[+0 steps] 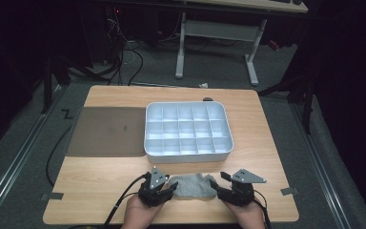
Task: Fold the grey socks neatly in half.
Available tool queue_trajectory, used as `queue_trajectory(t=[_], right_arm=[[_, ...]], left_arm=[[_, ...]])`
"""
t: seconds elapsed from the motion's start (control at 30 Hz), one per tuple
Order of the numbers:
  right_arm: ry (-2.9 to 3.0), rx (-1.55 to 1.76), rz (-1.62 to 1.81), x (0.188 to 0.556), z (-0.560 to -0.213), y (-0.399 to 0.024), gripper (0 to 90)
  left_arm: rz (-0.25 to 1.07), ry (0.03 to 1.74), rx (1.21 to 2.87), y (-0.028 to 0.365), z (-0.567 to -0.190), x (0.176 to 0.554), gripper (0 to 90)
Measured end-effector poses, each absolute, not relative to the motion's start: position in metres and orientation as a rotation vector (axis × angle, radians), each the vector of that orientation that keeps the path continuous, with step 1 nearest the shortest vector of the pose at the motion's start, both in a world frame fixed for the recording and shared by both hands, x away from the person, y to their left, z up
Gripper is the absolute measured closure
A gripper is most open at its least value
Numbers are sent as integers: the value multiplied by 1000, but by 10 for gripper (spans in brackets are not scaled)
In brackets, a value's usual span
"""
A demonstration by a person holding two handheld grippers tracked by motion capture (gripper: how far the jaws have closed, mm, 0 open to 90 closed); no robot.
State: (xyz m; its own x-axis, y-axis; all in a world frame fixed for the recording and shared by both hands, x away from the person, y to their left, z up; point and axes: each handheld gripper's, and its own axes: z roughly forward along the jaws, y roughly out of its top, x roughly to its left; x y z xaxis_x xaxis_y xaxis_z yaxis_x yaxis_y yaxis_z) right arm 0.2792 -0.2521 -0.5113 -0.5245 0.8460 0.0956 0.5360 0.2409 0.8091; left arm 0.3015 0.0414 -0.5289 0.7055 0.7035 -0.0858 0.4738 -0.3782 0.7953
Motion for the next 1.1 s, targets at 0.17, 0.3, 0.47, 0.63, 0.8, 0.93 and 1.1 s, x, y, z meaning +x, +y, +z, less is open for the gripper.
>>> queue_trajectory(t=[0.17, 0.3, 0.47, 0.63, 0.8, 0.93, 1.1], right_arm=[[2208, 1344, 1100, 278, -528, -245, 486], [2224, 1363, 1059, 281, -530, -240, 505], [2241, 1295, 1011, 279, -530, -235, 515], [2278, 1350, 1085, 278, -529, -234, 543], [2282, 1369, 1106, 276, -529, -235, 588], [2282, 1386, 1110, 273, -528, -236, 616], [2290, 1374, 1099, 271, -528, -233, 668]], left_arm=[[341, 902, 2060, 40, -532, 300, 697], [353, 905, 2072, 43, -533, 299, 811], [297, 934, 2049, 55, -533, 301, 849], [291, 945, 2036, 56, -534, 299, 852], [316, 948, 2034, 56, -534, 298, 852], [317, 950, 2029, 56, -534, 298, 854], [322, 948, 2031, 57, -533, 298, 856]])
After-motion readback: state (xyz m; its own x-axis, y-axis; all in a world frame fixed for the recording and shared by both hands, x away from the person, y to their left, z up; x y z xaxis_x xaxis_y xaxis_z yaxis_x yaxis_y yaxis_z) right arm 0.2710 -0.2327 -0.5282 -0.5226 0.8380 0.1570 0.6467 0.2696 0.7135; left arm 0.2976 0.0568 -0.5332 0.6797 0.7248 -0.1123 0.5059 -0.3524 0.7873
